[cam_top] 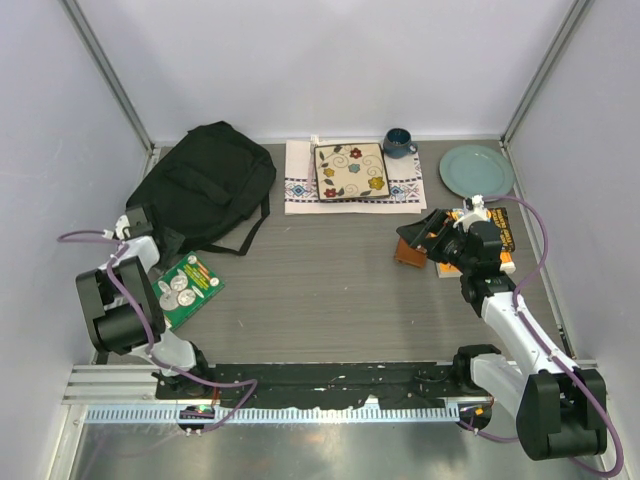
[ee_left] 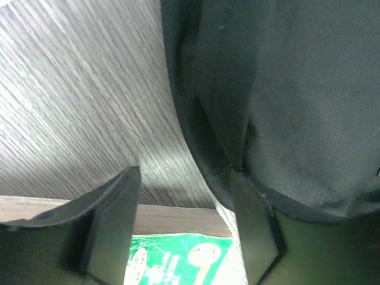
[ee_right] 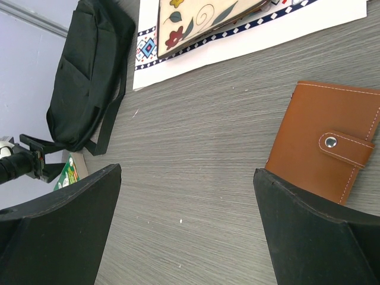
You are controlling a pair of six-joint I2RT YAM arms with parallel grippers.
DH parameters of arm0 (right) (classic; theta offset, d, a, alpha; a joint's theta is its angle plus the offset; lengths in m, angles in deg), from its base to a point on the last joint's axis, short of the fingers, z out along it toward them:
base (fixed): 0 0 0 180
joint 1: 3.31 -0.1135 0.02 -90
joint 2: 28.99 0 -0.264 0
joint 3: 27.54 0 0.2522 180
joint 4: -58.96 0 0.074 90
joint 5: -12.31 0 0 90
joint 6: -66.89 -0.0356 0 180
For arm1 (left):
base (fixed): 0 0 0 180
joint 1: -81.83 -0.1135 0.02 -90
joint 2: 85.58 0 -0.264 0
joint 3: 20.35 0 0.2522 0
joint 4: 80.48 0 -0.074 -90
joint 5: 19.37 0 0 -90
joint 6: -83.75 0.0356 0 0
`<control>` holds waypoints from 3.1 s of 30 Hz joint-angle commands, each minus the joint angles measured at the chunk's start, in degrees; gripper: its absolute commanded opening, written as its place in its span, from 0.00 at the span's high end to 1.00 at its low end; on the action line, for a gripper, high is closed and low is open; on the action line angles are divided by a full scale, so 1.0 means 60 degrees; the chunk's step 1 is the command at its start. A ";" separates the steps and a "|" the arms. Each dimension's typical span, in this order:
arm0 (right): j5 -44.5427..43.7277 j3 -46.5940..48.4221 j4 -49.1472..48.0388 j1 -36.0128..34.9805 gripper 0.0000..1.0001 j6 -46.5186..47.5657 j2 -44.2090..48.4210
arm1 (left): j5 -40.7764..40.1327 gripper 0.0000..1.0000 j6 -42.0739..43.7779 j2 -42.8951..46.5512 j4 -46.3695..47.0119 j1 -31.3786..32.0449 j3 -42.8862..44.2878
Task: Pack the student bag
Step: Pick up the student bag at the center of the board, then place the student bag at the center of the board.
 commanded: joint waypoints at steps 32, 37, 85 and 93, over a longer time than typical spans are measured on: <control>0.1240 0.0124 -0.1606 0.0002 0.02 -0.1398 -0.0511 | 0.0093 0.00 -0.1365 0.0089 0.1015 -0.0075 0.0355; 0.1138 0.0168 -0.1386 0.0002 0.02 -0.1251 -0.0482 | 0.0254 0.12 -0.1336 -0.0381 0.1205 -0.0075 0.0473; 0.1242 -0.0023 -0.6745 -0.3029 0.02 -0.5571 -0.4859 | 0.8118 1.00 -0.1321 0.9300 -0.1064 -0.0060 -0.1798; 0.0552 0.0708 -0.8533 -0.4157 0.02 -0.6465 -0.6428 | 0.8047 1.00 -0.0647 1.0559 -0.2983 -0.0046 -0.1520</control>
